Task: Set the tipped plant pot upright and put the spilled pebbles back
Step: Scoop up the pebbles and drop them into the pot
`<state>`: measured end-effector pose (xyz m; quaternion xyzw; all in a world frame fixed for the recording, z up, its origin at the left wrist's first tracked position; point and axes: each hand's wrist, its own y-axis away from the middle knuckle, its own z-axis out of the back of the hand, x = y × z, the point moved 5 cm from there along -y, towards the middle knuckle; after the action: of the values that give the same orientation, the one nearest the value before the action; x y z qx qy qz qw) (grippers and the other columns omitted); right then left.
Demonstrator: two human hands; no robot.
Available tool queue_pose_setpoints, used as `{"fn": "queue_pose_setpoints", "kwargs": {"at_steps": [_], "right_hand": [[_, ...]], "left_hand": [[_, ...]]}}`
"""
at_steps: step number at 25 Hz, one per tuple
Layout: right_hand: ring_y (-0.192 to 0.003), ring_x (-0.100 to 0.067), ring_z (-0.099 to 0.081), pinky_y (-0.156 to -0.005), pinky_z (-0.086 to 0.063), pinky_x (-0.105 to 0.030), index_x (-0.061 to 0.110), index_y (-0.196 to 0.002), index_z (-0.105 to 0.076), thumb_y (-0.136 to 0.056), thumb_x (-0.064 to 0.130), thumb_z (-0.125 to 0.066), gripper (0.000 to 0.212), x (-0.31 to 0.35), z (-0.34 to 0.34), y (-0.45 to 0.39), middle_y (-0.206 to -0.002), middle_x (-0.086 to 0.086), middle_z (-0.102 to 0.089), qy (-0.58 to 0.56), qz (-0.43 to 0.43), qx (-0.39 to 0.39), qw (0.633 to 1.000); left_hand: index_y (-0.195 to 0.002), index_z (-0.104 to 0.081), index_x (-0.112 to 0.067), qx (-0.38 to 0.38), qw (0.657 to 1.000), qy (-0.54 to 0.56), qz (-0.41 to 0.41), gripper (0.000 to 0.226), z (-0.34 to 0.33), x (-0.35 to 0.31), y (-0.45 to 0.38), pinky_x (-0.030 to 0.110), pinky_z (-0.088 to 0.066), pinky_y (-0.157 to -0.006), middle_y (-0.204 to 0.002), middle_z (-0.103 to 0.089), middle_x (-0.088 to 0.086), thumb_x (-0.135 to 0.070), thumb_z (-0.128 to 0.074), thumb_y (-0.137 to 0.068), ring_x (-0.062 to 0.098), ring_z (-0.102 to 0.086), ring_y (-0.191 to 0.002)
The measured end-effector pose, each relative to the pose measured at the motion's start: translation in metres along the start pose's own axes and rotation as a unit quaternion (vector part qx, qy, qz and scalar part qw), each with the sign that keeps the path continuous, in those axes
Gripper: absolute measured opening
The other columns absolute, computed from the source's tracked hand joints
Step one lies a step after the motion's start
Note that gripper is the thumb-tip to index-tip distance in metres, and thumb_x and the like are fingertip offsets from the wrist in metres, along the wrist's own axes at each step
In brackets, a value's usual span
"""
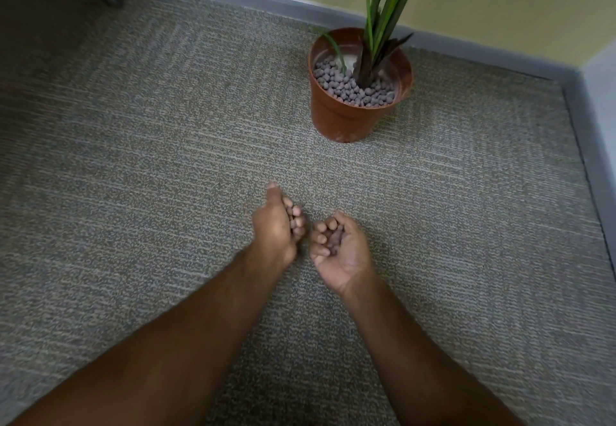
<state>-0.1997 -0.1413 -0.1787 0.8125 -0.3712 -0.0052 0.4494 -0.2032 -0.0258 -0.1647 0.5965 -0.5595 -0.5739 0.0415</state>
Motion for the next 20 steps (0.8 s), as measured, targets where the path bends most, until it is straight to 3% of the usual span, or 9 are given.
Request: {"fn": "queue_pose_setpoints", "kwargs": {"at_steps": [2, 6, 10, 13, 14, 16, 18, 19, 20], "right_hand": [[-0.044, -0.009, -0.042, -0.037, -0.027, -0.018, 0.015, -0.068, -0.051, -0.1, 0.019, -0.046, 0.033, 0.005, -0.006, 0.005, -0.061, -0.002, -0.052, -0.012, 0.027, -0.043, 0.999], [-0.05, -0.011, -0.057, -0.048, -0.051, -0.019, 0.009, -0.076, -0.059, -0.103, 0.013, -0.048, 0.029, 0.02, -0.018, 0.014, -0.062, -0.003, -0.06, -0.039, 0.097, -0.108, 0.989], [-0.068, -0.018, -0.072, -0.07, -0.06, -0.025, -0.002, -0.093, -0.071, -0.1, 0.007, -0.053, 0.021, 0.039, -0.056, 0.027, -0.08, -0.012, -0.074, -0.024, 0.106, -0.035, 0.993], [-0.08, -0.021, -0.075, -0.086, -0.06, -0.031, -0.005, -0.105, -0.068, -0.103, 0.007, -0.046, 0.025, 0.069, -0.092, 0.035, -0.092, -0.018, -0.077, -0.037, 0.126, -0.005, 0.991], [-0.084, -0.023, -0.076, -0.088, -0.06, -0.032, -0.006, -0.104, -0.067, -0.103, 0.007, -0.045, 0.025, 0.082, -0.106, 0.036, -0.097, -0.021, -0.076, -0.042, 0.135, 0.0, 0.99], [-0.075, -0.02, -0.071, -0.079, -0.059, -0.027, -0.004, -0.091, -0.063, -0.105, 0.01, -0.043, 0.028, 0.109, -0.133, 0.033, -0.088, -0.017, -0.072, -0.044, 0.158, 0.009, 0.986], [-0.078, -0.016, -0.06, -0.084, -0.055, -0.026, 0.0, -0.09, -0.059, -0.106, 0.018, -0.043, 0.029, 0.135, -0.158, 0.026, -0.09, -0.011, -0.062, -0.047, 0.178, -0.004, 0.983], [-0.081, -0.017, -0.058, -0.087, -0.056, -0.026, 0.0, -0.093, -0.059, -0.106, 0.022, -0.044, 0.03, 0.146, -0.168, 0.023, -0.095, -0.012, -0.06, -0.049, 0.183, -0.011, 0.982], [-0.078, -0.017, -0.058, -0.078, -0.059, -0.026, 0.001, -0.094, -0.06, -0.106, 0.026, -0.044, 0.032, 0.154, -0.177, 0.02, -0.094, -0.012, -0.061, -0.046, 0.186, -0.017, 0.981]], "left_hand": [[-0.068, -0.048, -0.018, 0.001, 0.993, 0.096, 0.062, 0.049, -0.014, 0.012, 0.007, 0.018, -0.037, -0.035, -0.052, -0.046, -0.001, -0.043, -0.039, -0.109, 0.008, -0.041, -0.038], [-0.078, -0.06, -0.014, 0.004, 0.992, 0.097, 0.077, 0.043, -0.036, 0.015, 0.018, 0.022, -0.049, -0.045, -0.059, -0.059, 0.001, -0.036, -0.041, -0.109, 0.01, -0.054, -0.047], [-0.091, -0.064, -0.011, 0.035, 0.995, 0.085, 0.033, 0.027, -0.067, -0.014, 0.021, 0.026, -0.055, -0.061, -0.07, -0.061, 0.002, -0.03, -0.051, -0.106, 0.013, -0.058, -0.058], [-0.093, -0.063, -0.009, 0.085, 0.995, 0.057, 0.02, 0.024, -0.098, -0.05, 0.026, 0.027, -0.055, -0.057, -0.068, -0.058, 0.001, -0.028, -0.054, -0.104, 0.012, -0.057, -0.054], [-0.087, -0.062, -0.009, 0.102, 0.993, 0.047, 0.021, 0.028, -0.111, -0.064, 0.029, 0.026, -0.055, -0.054, -0.066, -0.057, 0.002, -0.028, -0.053, -0.105, 0.013, -0.058, -0.052], [-0.078, -0.06, -0.009, 0.138, 0.99, 0.037, 0.016, 0.038, -0.137, -0.095, 0.036, 0.027, -0.056, -0.056, -0.064, -0.059, 0.005, -0.03, -0.047, -0.106, 0.017, -0.059, -0.053], [-0.087, -0.067, -0.004, 0.155, 0.987, 0.031, 0.013, 0.042, -0.16, -0.12, 0.035, 0.032, -0.06, -0.072, -0.075, -0.071, 0.012, -0.033, -0.044, -0.107, 0.026, -0.069, -0.071], [-0.1, -0.07, 0.001, 0.161, 0.986, 0.032, 0.018, 0.046, -0.169, -0.129, 0.034, 0.038, -0.061, -0.087, -0.092, -0.076, 0.018, -0.036, -0.043, -0.106, 0.032, -0.073, -0.089], [-0.111, -0.07, 0.003, 0.161, 0.986, 0.03, 0.025, 0.05, -0.176, -0.136, 0.032, 0.043, -0.057, -0.098, -0.107, -0.075, 0.023, -0.039, -0.044, -0.105, 0.035, -0.072, -0.103]]}}
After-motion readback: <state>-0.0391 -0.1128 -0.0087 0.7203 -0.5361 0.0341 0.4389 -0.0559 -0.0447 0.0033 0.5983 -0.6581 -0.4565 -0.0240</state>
